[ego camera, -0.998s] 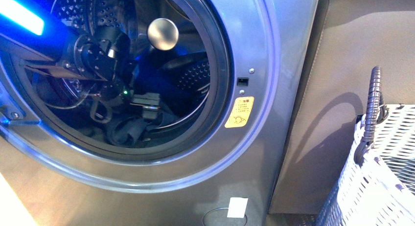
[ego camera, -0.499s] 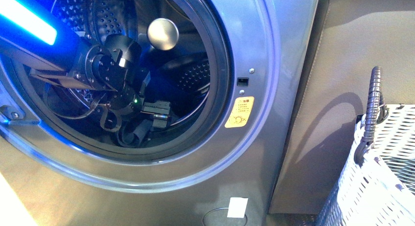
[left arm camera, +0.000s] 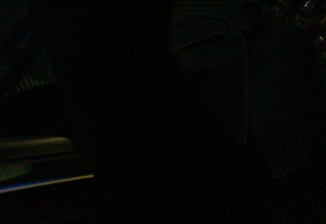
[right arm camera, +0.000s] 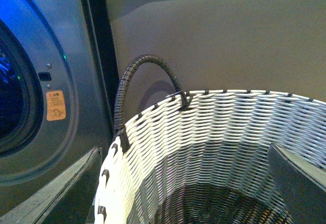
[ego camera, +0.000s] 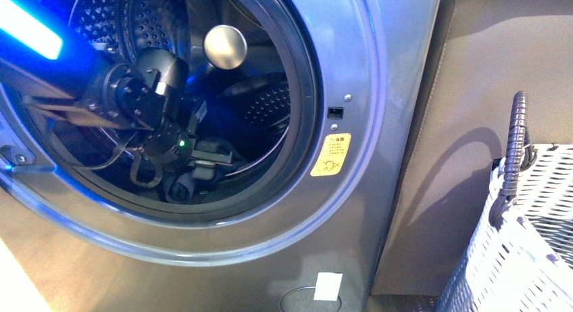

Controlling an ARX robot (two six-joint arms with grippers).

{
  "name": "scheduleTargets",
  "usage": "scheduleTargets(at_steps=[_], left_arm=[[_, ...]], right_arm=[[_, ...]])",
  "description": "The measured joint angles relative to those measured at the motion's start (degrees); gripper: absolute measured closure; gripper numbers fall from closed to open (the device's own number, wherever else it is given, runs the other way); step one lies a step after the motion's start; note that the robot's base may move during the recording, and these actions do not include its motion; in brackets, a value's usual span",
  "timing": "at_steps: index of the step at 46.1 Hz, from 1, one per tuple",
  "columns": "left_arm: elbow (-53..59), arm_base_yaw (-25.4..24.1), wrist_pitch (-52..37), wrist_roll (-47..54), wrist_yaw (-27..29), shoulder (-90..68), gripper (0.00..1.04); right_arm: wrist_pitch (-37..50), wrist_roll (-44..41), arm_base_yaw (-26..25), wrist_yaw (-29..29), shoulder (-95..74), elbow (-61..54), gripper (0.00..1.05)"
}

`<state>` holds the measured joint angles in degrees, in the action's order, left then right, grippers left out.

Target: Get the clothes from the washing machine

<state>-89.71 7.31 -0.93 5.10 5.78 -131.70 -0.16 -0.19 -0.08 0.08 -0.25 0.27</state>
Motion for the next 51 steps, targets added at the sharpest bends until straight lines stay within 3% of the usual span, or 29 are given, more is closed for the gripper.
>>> scheduleTargets(at_steps=[5, 9, 34, 51], left_arm=[[4.6, 0.2, -3.7, 0.1, -1.4, 2.8, 0.92], [10.8, 0.4, -7.4, 0.0, -3.6, 7.3, 0.97], [38.8, -0.8, -19.9, -0.6, -15.9, 37.1, 0.97], [41.6, 0.5, -14.9, 0.5, -24.0, 58.6, 0.97]], right_arm=[[0.0, 0.0, 0.0, 0.0, 0.0, 0.0, 0.08], [0.0, 0.0, 0.0, 0.0, 0.0, 0.0, 0.08], [0.0, 0.0, 0.0, 0.0, 0.0, 0.0, 0.08], [0.0, 0.0, 0.0, 0.0, 0.0, 0.0, 0.08]])
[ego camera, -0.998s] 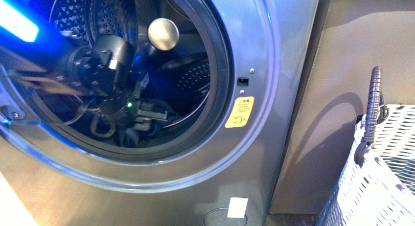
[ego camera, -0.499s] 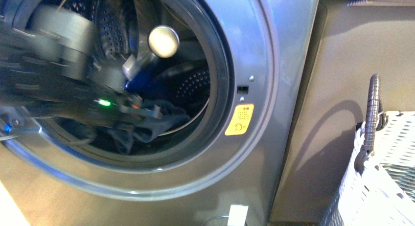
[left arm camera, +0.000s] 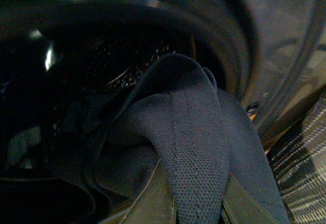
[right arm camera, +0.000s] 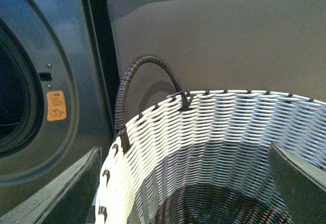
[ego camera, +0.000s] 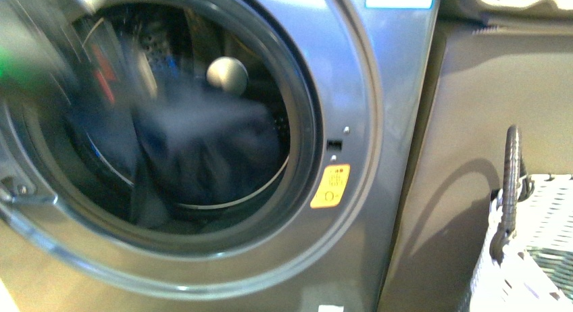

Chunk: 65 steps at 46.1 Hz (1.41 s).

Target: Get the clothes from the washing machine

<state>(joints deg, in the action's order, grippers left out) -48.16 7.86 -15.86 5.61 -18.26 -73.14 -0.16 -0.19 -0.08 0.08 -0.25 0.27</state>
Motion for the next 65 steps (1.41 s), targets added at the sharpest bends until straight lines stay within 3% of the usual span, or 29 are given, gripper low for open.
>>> scheduleTargets(at_steps=[15, 36, 47, 65], left_arm=[[-7.9, 4.1, 5.9, 2.2, -2.3, 9.6, 0.97], [-27.2, 7.9, 12.7, 1.3, -3.8, 5.7, 0.98], [-42.1, 14.8, 21.0, 3.5, -0.3, -2.9, 0.98], [-58.4, 19.2, 27.7, 5.1, 2.2, -7.8, 0.98]], right_arm=[[0.0, 0.0, 0.0, 0.0, 0.0, 0.0, 0.08], [0.0, 0.0, 0.0, 0.0, 0.0, 0.0, 0.08], [0.0, 0.0, 0.0, 0.0, 0.0, 0.0, 0.08], [0.0, 0.0, 0.0, 0.0, 0.0, 0.0, 0.08]])
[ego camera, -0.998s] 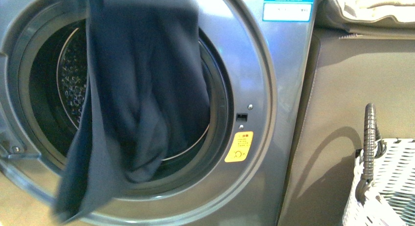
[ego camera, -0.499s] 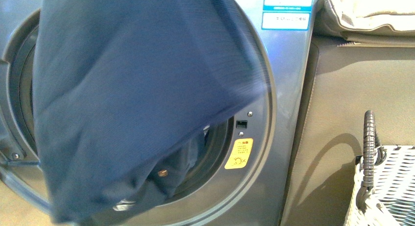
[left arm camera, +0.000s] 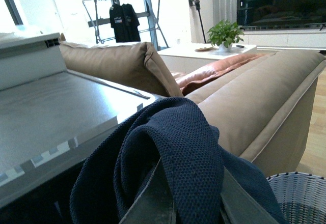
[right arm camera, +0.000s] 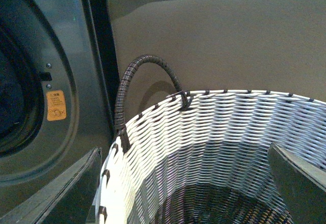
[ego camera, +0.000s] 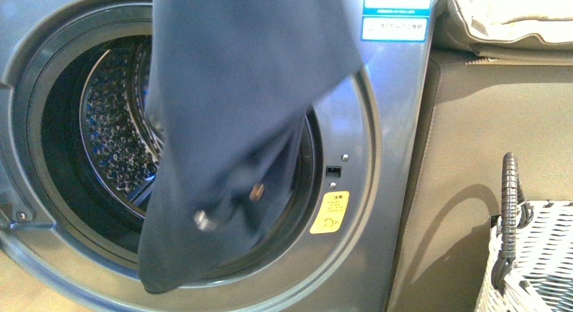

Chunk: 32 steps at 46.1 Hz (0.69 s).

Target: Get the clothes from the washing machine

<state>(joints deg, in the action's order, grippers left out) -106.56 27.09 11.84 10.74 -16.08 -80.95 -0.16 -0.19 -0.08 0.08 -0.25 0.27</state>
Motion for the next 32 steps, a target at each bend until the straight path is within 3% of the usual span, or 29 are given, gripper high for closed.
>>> scheduleTargets(at_steps=[13, 32], left_arm=[[-6.4, 2.5, 3.2, 1.5, 0.7, 0.0, 0.98], [-6.8, 2.5, 3.2, 1.5, 0.7, -0.2, 0.98]], right_arm=[[0.0, 0.0, 0.0, 0.0, 0.0, 0.0, 0.08], [0.0, 0.0, 0.0, 0.0, 0.0, 0.0, 0.08]])
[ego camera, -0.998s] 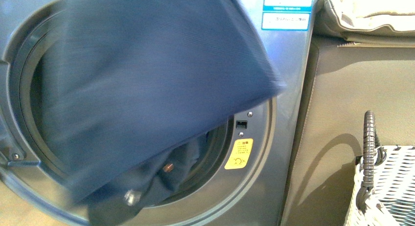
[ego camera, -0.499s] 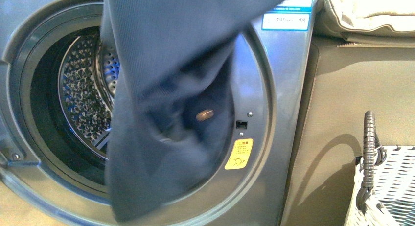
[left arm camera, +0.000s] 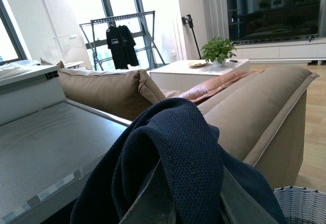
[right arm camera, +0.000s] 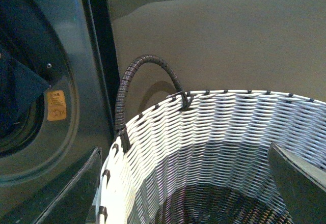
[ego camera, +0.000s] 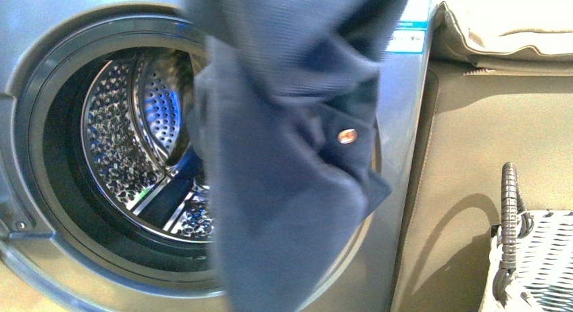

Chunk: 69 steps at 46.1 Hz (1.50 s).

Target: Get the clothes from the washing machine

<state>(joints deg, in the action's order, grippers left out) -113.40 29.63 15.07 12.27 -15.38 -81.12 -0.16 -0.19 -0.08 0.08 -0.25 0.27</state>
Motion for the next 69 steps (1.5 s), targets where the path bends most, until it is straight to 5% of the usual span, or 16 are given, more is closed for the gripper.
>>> scheduleTargets(at_steps=[4, 7, 8, 16, 25, 34, 69], left_arm=[[0.0, 0.0, 0.0, 0.0, 0.0, 0.0, 0.98], [0.0, 0.0, 0.0, 0.0, 0.0, 0.0, 0.98], [0.0, 0.0, 0.0, 0.0, 0.0, 0.0, 0.98], [-0.1, 0.0, 0.0, 0.0, 0.0, -0.1, 0.98], [-0.1, 0.0, 0.0, 0.0, 0.0, -0.1, 0.98], [-0.1, 0.0, 0.0, 0.0, 0.0, -0.1, 0.98], [-0.1, 0.0, 0.0, 0.0, 0.0, -0.1, 0.98]], right_arm=[[0.0, 0.0, 0.0, 0.0, 0.0, 0.0, 0.08], [8.0, 4.2, -3.7, 12.0, -2.6, -0.5, 0.08], [15.1, 8.1, -6.4, 19.9, -5.3, -0.4, 0.08], [38.0, 16.5, -10.3, 35.3, -20.3, -0.1, 0.08], [55.8, 21.9, -10.3, 39.9, -39.6, 3.1, 0.08], [69.0, 25.6, -4.4, 43.1, -61.0, 12.4, 0.08], [73.3, 33.8, 14.8, 55.3, -80.9, 34.5, 0.08]])
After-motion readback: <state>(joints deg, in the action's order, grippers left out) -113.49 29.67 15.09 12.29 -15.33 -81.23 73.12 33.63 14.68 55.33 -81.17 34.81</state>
